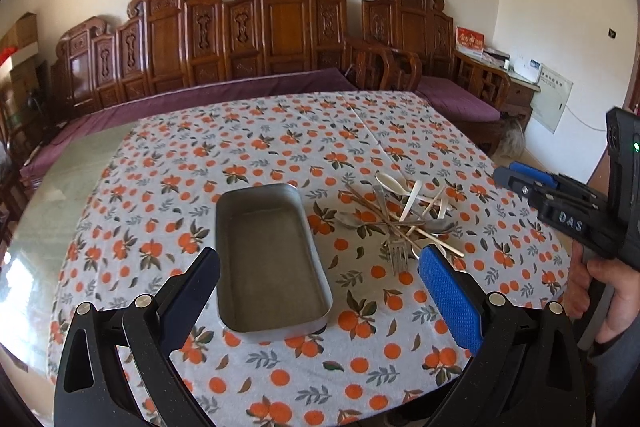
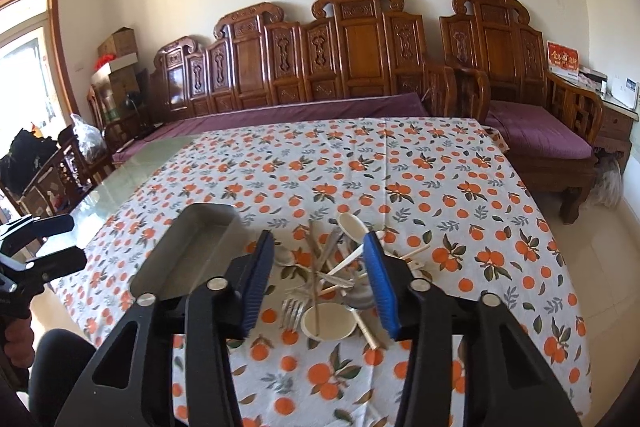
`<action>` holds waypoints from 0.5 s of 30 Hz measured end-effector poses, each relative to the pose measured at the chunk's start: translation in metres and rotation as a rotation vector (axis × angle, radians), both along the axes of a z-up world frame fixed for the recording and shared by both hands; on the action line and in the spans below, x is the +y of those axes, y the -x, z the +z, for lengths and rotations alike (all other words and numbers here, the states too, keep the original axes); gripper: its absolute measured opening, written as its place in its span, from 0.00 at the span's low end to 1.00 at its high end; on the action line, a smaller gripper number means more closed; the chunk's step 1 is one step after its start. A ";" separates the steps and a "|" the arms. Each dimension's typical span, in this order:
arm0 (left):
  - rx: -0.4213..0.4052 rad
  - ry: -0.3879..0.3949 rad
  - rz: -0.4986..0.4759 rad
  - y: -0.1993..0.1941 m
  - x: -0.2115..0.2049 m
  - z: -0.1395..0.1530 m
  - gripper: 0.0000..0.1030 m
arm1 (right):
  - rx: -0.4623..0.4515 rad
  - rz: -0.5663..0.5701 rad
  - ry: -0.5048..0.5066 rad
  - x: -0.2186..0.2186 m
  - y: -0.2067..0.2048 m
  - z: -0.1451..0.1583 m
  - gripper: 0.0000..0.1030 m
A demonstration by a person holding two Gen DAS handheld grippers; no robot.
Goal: Organize utensils
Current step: 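Reach the right gripper into the utensil pile and grasp a wooden chopstick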
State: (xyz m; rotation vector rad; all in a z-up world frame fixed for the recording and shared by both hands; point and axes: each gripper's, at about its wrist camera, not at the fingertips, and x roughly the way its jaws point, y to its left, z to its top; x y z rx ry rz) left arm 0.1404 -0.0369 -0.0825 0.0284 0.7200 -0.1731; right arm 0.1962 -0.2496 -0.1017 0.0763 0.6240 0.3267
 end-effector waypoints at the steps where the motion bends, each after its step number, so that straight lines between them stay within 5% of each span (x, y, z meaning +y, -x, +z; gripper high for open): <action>1: 0.008 -0.003 -0.006 -0.005 -0.003 -0.004 0.91 | 0.007 -0.004 -0.001 -0.003 -0.006 -0.003 0.43; 15: 0.104 -0.005 -0.068 -0.057 -0.030 -0.053 0.68 | 0.187 0.089 0.019 0.016 -0.074 -0.086 0.24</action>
